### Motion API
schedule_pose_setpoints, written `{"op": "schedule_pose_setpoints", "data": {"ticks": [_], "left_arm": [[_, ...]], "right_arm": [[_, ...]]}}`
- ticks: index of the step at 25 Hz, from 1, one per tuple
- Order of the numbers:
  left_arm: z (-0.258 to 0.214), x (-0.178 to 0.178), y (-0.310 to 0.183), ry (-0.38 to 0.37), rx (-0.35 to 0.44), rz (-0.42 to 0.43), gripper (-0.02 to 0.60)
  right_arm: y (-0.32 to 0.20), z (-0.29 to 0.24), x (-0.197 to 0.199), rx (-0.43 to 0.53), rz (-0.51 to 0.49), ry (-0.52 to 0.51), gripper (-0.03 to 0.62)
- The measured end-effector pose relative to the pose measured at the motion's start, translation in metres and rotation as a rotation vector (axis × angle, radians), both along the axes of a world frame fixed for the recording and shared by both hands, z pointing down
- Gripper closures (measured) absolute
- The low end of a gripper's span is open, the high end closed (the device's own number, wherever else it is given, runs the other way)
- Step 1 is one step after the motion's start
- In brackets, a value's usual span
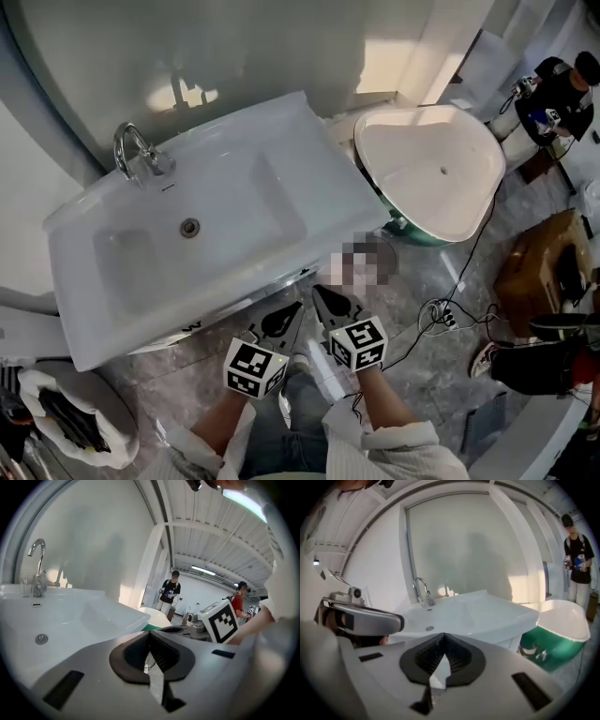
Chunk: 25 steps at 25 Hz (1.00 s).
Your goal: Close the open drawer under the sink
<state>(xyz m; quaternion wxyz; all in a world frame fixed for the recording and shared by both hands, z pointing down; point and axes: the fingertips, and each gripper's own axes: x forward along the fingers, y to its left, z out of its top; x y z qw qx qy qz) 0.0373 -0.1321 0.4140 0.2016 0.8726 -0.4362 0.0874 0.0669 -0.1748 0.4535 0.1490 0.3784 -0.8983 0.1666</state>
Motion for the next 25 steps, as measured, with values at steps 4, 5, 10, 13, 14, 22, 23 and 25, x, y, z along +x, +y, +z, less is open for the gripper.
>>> {"op": "schedule_pose_setpoints", "data": {"ticks": [4,5,10,13,14,22,23,25], "left_arm": [[-0.050,-0.003,0.002,0.002,0.060,0.005,0.566],[-0.062,-0.005,0.004,0.006,0.073,0.000,0.566],[-0.117,-0.006,0.016,0.036,0.123,-0.001,0.566],[-0.141,-0.009,0.023,0.051,0.126,0.000,0.566],[-0.147,-0.011,0.026,0.054,0.129,-0.001,0.566],[-0.191,-0.012,0.036,0.059,0.202,0.022,0.566],[-0.194,-0.012,0.036,0.057,0.208,0.025,0.566],[-0.199,-0.012,0.037,0.056,0.218,0.027,0.566]], "right_arm": [[0.016,-0.067,-0.008,0.062,-0.033,-0.055,0.584],[0.022,-0.081,-0.010,0.069,-0.040,-0.072,0.584],[0.044,-0.138,-0.011,0.100,-0.078,-0.117,0.585],[0.050,-0.169,-0.010,0.139,-0.081,-0.123,0.585],[0.051,-0.178,-0.009,0.150,-0.077,-0.122,0.585],[0.062,-0.231,-0.010,0.238,-0.071,-0.127,0.585],[0.063,-0.234,-0.011,0.243,-0.075,-0.125,0.585],[0.065,-0.240,-0.012,0.251,-0.080,-0.126,0.585]]}}
